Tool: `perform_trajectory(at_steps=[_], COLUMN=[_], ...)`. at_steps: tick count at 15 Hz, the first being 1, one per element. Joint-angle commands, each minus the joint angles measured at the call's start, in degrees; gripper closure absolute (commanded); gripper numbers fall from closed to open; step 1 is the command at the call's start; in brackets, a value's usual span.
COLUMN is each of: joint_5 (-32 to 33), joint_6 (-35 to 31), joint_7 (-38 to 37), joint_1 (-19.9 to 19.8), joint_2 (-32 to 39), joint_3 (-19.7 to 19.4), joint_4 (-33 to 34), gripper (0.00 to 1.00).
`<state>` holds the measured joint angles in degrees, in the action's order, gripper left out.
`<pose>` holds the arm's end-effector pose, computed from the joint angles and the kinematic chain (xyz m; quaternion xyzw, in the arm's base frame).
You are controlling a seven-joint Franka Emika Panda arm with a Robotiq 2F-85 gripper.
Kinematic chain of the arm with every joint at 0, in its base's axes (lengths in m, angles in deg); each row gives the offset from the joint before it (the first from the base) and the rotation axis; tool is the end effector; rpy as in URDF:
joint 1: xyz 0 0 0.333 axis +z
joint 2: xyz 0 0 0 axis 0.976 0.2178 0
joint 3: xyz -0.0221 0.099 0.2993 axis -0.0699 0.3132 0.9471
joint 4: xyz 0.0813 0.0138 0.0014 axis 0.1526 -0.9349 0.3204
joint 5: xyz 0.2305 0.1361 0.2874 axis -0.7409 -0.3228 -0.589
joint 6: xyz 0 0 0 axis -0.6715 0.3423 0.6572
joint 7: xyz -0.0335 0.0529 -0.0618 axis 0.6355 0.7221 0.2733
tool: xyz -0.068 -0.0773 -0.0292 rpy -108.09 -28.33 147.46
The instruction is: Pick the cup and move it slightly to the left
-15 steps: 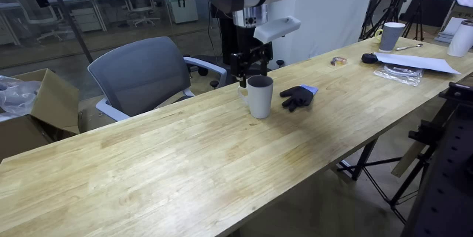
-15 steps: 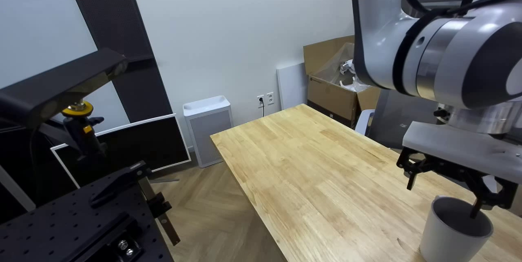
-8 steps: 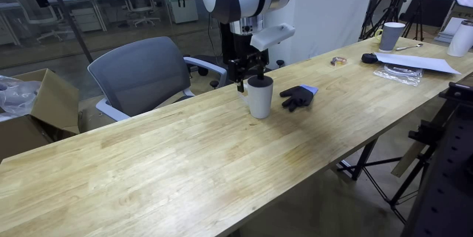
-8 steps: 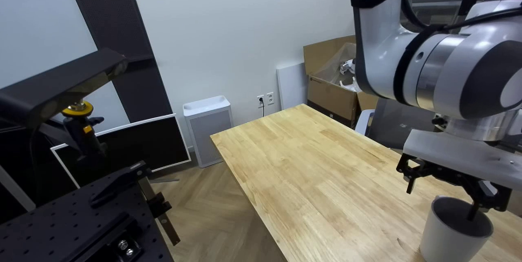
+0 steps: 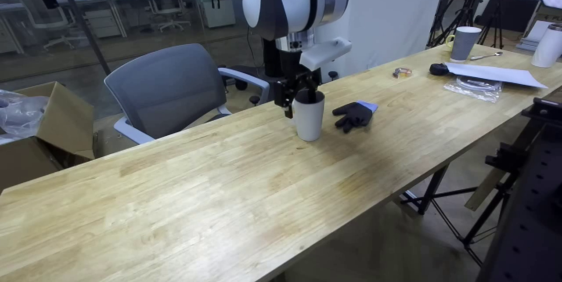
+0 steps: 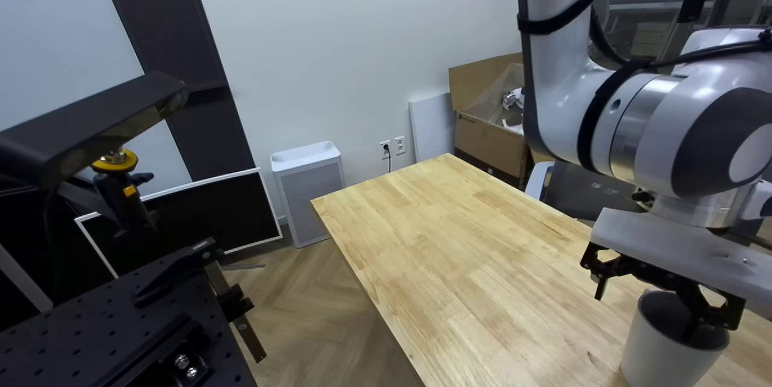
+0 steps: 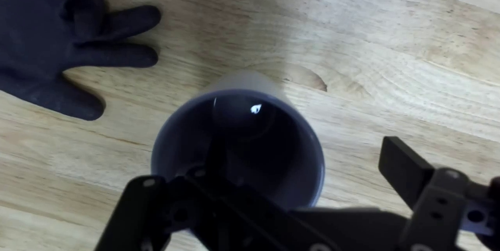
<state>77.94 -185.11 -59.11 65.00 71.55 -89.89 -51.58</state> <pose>0.5898 -0.1629 0.0275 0.9992 0.0281 -0.0228 0.0161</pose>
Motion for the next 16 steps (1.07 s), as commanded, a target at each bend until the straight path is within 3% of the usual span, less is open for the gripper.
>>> perform_trajectory(at_steps=[1, 3, 4, 6, 16], joint_5=[1.4, 1.5, 1.5, 1.5, 0.7], joint_6=[1.2, 1.3, 1.4, 1.7, 3.8], joint_7=[-2.6, -2.7, -2.6, -2.5, -1.9], joint_1=[0.5, 0.5, 0.4, 0.3, -1.1], joint_2=[1.5, 1.9, 2.0, 2.1, 1.8], joint_3=[-0.7, -0.9, -0.9, -1.0, -0.6], joint_4=[1.9, 2.1, 2.1, 2.3, 3.5], gripper=[0.0, 0.03, 0.27, 0.29, 0.98])
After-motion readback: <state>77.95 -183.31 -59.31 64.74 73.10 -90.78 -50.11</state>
